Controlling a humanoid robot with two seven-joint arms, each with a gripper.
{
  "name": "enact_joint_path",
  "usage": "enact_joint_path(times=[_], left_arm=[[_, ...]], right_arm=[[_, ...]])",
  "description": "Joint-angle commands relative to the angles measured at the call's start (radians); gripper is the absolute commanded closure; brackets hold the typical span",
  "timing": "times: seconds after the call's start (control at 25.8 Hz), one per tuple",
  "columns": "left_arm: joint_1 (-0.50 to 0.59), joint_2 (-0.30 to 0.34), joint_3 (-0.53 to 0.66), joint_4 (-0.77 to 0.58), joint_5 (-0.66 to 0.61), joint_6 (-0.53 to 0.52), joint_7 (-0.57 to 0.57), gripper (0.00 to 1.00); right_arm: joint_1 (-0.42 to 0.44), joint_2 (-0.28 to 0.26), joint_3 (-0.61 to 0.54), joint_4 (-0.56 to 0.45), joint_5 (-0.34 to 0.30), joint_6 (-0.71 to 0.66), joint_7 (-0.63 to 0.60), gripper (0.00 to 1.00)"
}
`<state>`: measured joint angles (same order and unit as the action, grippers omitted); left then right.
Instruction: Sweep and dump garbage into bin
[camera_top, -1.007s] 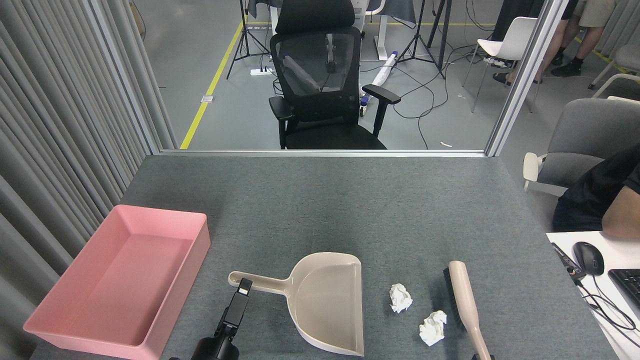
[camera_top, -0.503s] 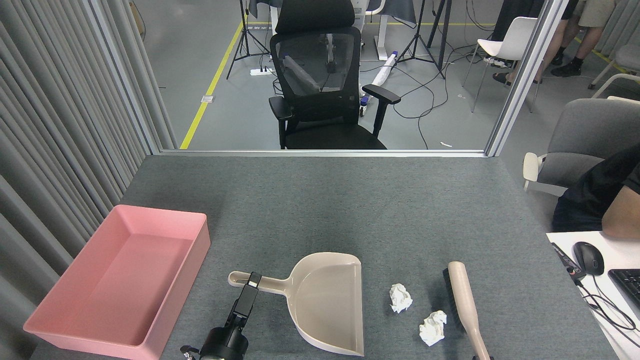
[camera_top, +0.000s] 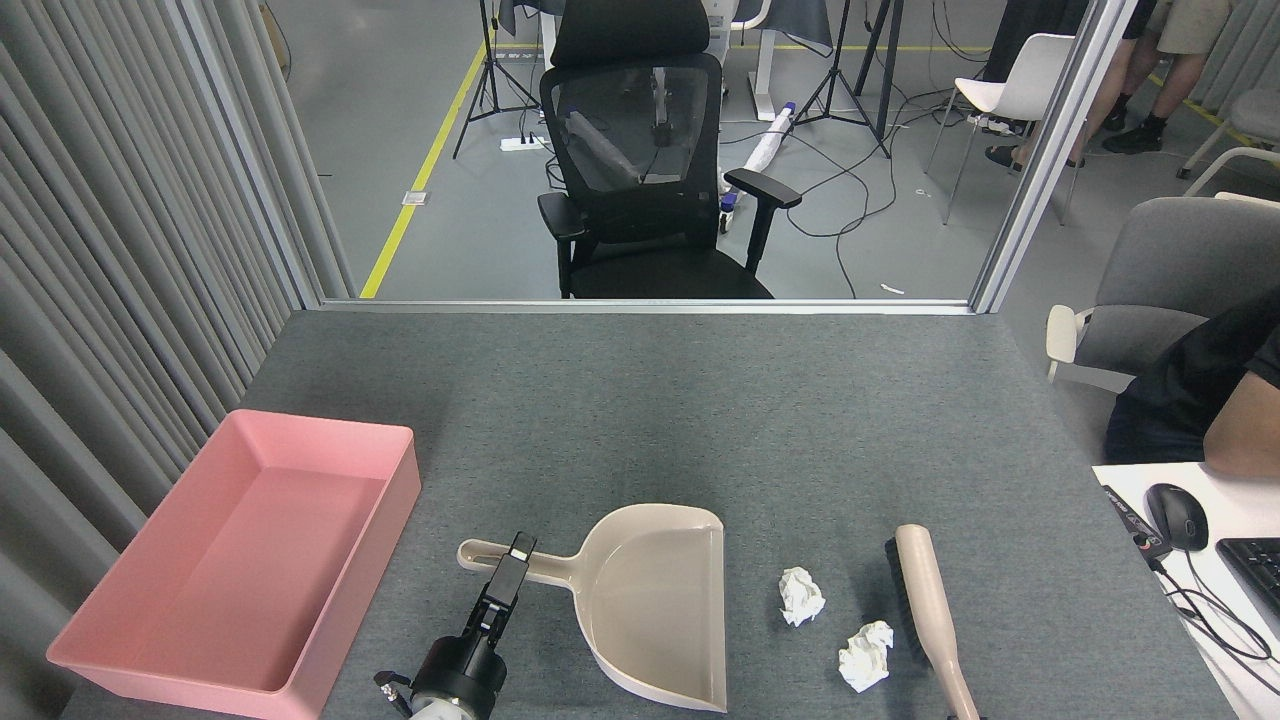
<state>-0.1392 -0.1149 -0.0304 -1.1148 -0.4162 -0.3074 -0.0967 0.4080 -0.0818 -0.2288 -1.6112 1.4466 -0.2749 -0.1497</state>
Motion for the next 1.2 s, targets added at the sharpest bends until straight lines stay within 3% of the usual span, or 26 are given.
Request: enact_joint_path(times=[0.0,0.31,0.46,0.66,0.74,0.81,0.93,1.16], left_arm=[[-0.016,0.000,0.003,0.043,-0.001,-0.019,0.003,0.25],[-0.059,-0.002,0.034,0.095,0.004,-0.030,0.003,0.26],[-0.059,-0.002,0.046,0.098,0.004,-0.030,-0.006,0.30],[-0.059,-0.009,0.086,0.096,0.005,-0.055,-0.011,0.59],[-0.059,-0.009,0.089,0.095,0.005,-0.056,-0.011,0.63],[-0.059,-0.009,0.090,0.092,0.007,-0.058,-0.012,0.73],[-0.059,-0.009,0.090,0.092,0.007,-0.059,-0.026,0.81],[-0.059,-0.009,0.090,0.092,0.008,-0.061,-0.028,0.87]], right_arm=[[0.000,-0.001,0.000,0.001,0.000,0.000,-0.001,0.86],[0.000,-0.001,0.003,-0.001,0.000,-0.003,-0.004,0.87],[0.005,-0.001,0.002,-0.001,-0.002,-0.018,-0.024,0.92],[0.008,-0.003,-0.009,0.001,-0.003,-0.029,-0.031,0.98],[0.015,-0.007,-0.011,0.001,-0.003,-0.033,-0.045,1.00],[0.031,-0.012,-0.012,0.001,-0.003,-0.033,-0.070,1.00],[0.049,-0.018,-0.011,0.002,-0.003,-0.033,-0.090,1.00],[0.071,-0.029,-0.023,0.014,-0.005,-0.010,-0.097,1.00]])
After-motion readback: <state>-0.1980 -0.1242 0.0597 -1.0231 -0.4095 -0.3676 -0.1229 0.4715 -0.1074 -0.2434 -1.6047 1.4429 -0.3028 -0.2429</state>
